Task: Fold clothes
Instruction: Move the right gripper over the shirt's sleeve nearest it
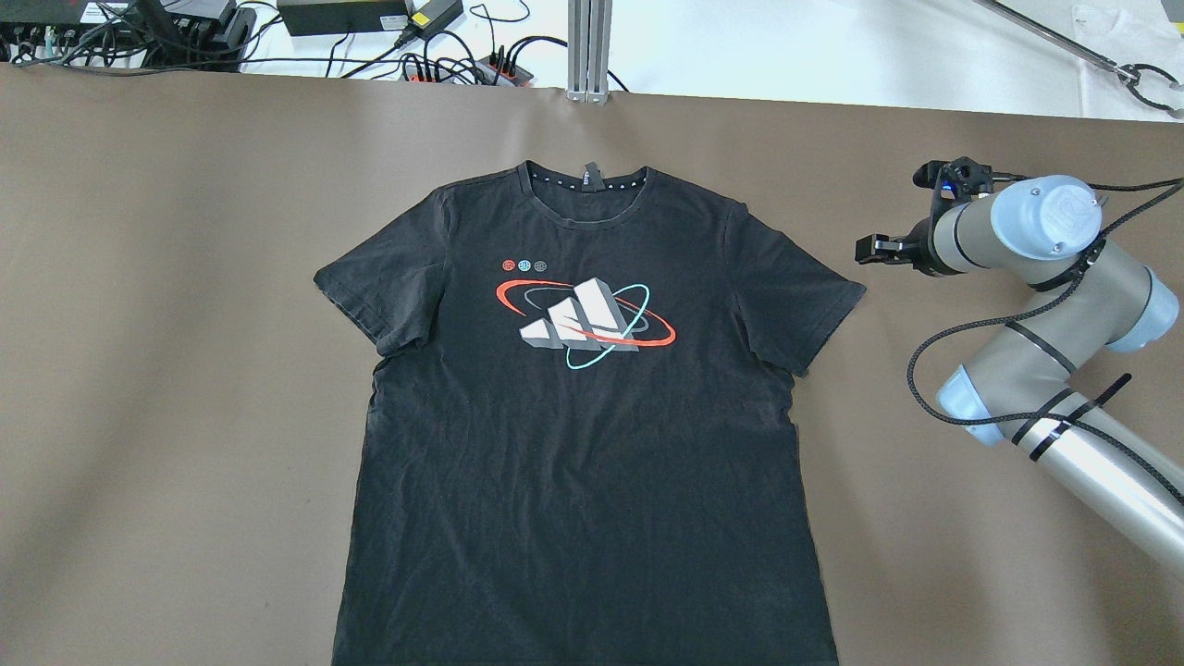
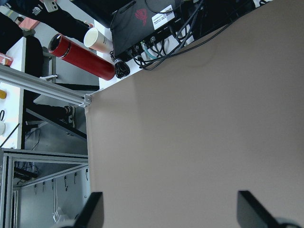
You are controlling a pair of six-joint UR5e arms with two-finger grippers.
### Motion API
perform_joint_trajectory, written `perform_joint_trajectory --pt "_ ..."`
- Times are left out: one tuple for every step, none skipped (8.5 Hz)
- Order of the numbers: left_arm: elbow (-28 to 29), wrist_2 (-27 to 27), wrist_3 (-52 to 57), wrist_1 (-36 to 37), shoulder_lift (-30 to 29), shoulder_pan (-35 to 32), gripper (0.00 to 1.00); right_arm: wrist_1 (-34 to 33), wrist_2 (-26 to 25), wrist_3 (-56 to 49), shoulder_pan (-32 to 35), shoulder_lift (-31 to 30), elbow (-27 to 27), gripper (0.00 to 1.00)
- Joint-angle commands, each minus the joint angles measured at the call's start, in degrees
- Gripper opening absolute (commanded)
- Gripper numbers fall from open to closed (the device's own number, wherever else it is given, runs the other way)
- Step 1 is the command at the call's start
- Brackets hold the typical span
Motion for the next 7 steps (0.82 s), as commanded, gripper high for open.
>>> perform_joint_trajectory --pt "0.1 0.2 0.0 0.0 -0.1 0.1 1.00 0.7 -0.1 1.4 -2.0 0.8 -1.9 0.79" --pt "0.1 0.2 0.1 0.0 -0.1 0.1 1.00 0.7 -0.1 1.5 -2.5 0.8 -2.4 0.77" --pt "0.0 0.2 0.1 0.0 -0.1 0.1 1.00 0.7 -0.1 1.4 -2.8 0.8 -2.9 0.76" --pt "0.0 0.2 0.1 0.0 -0.1 0.1 1.00 0.7 -0.1 1.4 -3.0 0.8 -3.2 0.73" --pt "0.0 0.2 0.1 0.0 -0.1 0.1 1.00 0.7 -0.1 1.4 -3.3 0.8 -3.7 0.69" --pt "0.0 0.2 0.1 0.0 0.0 0.1 1.00 0.7 -0.1 1.4 -3.3 0.8 -3.7 0.61" --pt "0.1 0.2 0.1 0.0 0.0 0.1 1.00 0.7 -0.1 1.5 -3.3 0.8 -3.7 0.45"
